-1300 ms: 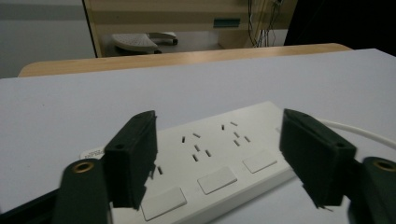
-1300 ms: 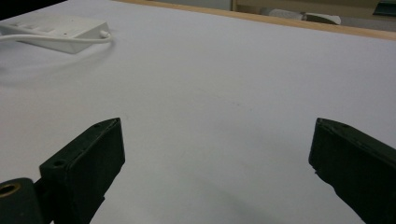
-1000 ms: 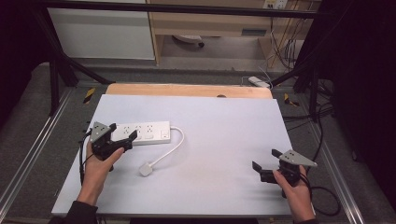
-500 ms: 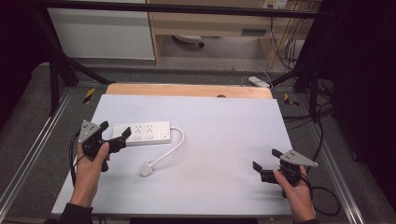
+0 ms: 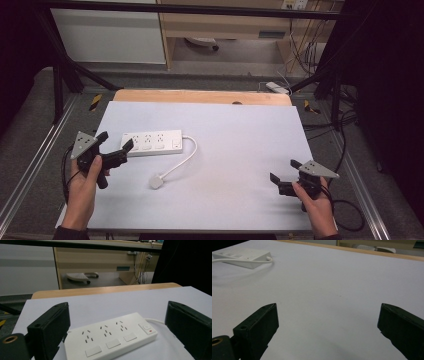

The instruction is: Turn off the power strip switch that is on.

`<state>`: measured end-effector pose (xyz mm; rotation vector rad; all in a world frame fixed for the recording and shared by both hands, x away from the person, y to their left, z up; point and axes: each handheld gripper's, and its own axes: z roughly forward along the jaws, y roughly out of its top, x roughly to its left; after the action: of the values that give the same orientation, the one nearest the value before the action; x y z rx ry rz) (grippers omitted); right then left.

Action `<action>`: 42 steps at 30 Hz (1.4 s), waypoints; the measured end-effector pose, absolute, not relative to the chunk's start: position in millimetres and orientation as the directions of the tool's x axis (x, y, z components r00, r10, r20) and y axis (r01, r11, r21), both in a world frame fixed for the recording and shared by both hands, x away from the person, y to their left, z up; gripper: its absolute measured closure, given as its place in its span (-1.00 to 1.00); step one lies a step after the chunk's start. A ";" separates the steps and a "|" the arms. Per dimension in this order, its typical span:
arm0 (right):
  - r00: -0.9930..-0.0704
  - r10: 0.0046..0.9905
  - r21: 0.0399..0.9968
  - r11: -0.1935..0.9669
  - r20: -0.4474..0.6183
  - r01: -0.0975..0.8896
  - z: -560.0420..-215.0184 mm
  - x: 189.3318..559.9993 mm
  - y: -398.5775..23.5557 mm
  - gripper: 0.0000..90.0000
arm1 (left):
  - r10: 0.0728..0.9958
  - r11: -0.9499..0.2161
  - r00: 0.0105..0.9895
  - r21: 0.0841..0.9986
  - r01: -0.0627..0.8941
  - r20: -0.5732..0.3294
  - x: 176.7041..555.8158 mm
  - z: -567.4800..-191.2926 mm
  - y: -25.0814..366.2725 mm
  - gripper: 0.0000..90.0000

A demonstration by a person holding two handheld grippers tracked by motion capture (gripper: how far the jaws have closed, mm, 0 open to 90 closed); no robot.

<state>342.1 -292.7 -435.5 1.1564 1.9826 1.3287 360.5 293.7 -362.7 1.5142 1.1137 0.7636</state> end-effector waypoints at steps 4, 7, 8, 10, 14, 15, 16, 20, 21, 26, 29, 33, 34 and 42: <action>-0.521 0.851 0.910 0.168 0.060 0.379 -435.6 341.8 -293.1 -0.91 | 0.925 -0.004 0.368 0.970 0.244 -0.089 351.2 -362.0 297.9 -0.87; -0.521 0.851 0.910 0.168 0.059 0.378 -435.5 341.8 -292.9 -0.91 | 0.924 -0.013 0.374 0.970 0.244 -0.081 344.8 -362.7 300.0 -0.87; -0.522 0.851 0.911 0.168 0.059 0.377 -435.5 341.7 -292.9 -0.91 | 0.923 -0.010 0.375 0.970 0.242 -0.084 343.1 -363.0 300.5 -0.87; -0.521 0.852 0.911 0.168 0.059 0.378 -435.4 341.6 -293.1 -0.91 | 0.922 -0.011 0.377 0.969 0.247 -0.086 339.8 -363.8 302.6 -0.87; -0.520 0.852 0.910 0.167 0.060 0.379 -435.3 341.5 -293.5 -0.91 | 0.922 -0.001 0.374 0.968 0.252 -0.096 333.4 -366.3 306.9 -0.87; -0.520 0.852 0.910 0.167 0.060 0.379 -435.3 341.5 -293.4 -0.91 | 0.923 0.002 0.372 0.968 0.251 -0.099 332.0 -367.0 307.8 -0.87; -0.521 0.852 0.910 0.168 0.060 0.378 -435.3 341.5 -293.3 -0.91 | 0.924 0.000 0.371 0.968 0.251 -0.096 330.8 -367.7 308.9 -0.87; -0.521 0.852 0.910 0.168 0.060 0.379 -435.4 341.4 -293.3 -0.91 | 0.925 0.005 0.365 0.966 0.258 -0.102 325.6 -371.2 313.8 -0.87; -0.520 0.852 0.910 0.168 0.060 0.379 -435.3 341.3 -293.4 -0.91 | 0.925 0.004 0.365 0.965 0.261 -0.102 324.4 -372.2 315.3 -0.87; -0.520 0.852 0.909 0.169 0.059 0.380 -435.5 341.4 -293.2 -0.91 | 0.928 0.012 0.354 0.961 0.275 -0.113 319.6 -379.1 322.0 -0.87; -0.520 0.852 0.910 0.170 0.058 0.379 -435.6 341.5 -293.0 -0.91 | 0.929 0.013 0.351 0.959 0.285 -0.116 316.2 -384.0 324.7 -0.87; -0.519 0.853 0.909 0.169 0.058 0.380 -435.7 341.4 -293.1 -0.91 | 0.927 0.021 0.353 0.954 0.298 -0.130 312.8 -389.6 328.5 -0.87; -0.520 0.852 0.909 0.169 0.059 0.380 -435.8 341.5 -293.0 -0.91 | 0.927 0.027 0.350 0.953 0.301 -0.137 312.3 -390.6 329.2 -0.87; -0.519 0.853 0.909 0.169 0.059 0.380 -435.8 341.6 -293.1 -0.91 | 0.924 0.023 0.355 0.949 0.314 -0.140 308.4 -397.7 331.6 -0.87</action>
<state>341.6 -293.1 -435.8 1.1622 1.9790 1.3231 308.4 331.6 -397.7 1.5207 1.1674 0.6977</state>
